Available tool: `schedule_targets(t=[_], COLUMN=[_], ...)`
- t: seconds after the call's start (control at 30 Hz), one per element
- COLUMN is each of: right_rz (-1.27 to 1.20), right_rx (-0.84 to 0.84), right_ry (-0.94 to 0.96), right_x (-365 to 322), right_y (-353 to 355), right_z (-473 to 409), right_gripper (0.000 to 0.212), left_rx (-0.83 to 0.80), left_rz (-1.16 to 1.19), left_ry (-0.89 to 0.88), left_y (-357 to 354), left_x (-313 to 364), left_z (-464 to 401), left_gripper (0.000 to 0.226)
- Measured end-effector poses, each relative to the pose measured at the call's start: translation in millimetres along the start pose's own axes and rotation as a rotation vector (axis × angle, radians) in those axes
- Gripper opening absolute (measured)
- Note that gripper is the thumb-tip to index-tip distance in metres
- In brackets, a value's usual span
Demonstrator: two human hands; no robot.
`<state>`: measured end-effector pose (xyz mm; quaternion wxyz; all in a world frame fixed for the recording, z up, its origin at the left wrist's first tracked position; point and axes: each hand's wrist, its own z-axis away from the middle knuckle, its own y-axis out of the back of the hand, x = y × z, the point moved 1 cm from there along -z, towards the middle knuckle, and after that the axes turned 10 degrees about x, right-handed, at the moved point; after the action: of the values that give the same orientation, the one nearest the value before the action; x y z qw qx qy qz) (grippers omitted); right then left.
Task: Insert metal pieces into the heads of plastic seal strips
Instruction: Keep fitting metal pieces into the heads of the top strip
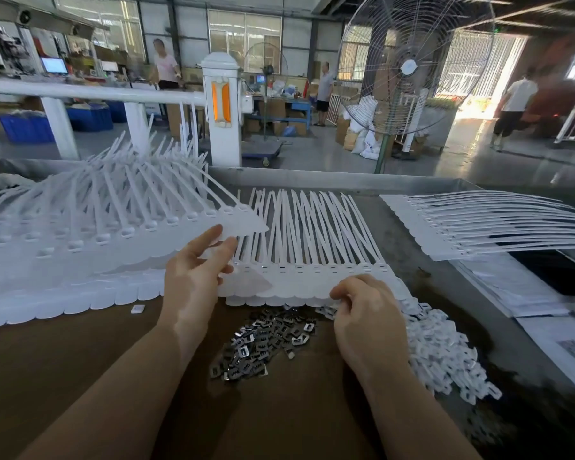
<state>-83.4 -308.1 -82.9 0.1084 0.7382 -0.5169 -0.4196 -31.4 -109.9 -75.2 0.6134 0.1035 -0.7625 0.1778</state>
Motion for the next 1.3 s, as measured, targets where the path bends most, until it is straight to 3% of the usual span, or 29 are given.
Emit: schedule_targets(t=[0.13, 0.27, 0.53, 0.73, 1.07, 1.3], right_rz=[-0.031, -0.119, -0.265, -0.23, -0.241, -0.179], right_rx=[0.042, 0.061, -0.105, -0.131, -0.062, 0.17], right_ry=[0.011, 0.054, 0.137, 0.147, 0.146, 0.07], right_x=[-1.8, -6.3, -11.2, -6.5, -8.7, -7.9], right_y=[0.3, 1.6, 3.0, -0.8, -1.3, 2.7], right_z=[1.1, 3.1, 7.8, 5.8, 6.3, 4.7], right_gripper=[0.02, 0.035, 0.074, 0.058, 0.064, 0.058], left_rx=[-0.119, -0.214, -0.435, -0.58, -0.592, -0.323], left_rz=[-0.069, -0.17, -0.278, -0.329, -0.328, -0.269], left_ry=[-0.117, -0.194, -0.31, -0.345, -0.433, -0.642], left_y=[-4.0, -7.2, -14.3, -17.3, -18.1, -15.3], left_x=[8.2, 10.2, 10.4, 8.2, 3.7, 4.7], left_z=[12.1, 20.1, 32.9, 33.9, 33.0, 31.5], left_gripper=[0.041, 0.046, 0.05, 0.05, 0.048, 0.068])
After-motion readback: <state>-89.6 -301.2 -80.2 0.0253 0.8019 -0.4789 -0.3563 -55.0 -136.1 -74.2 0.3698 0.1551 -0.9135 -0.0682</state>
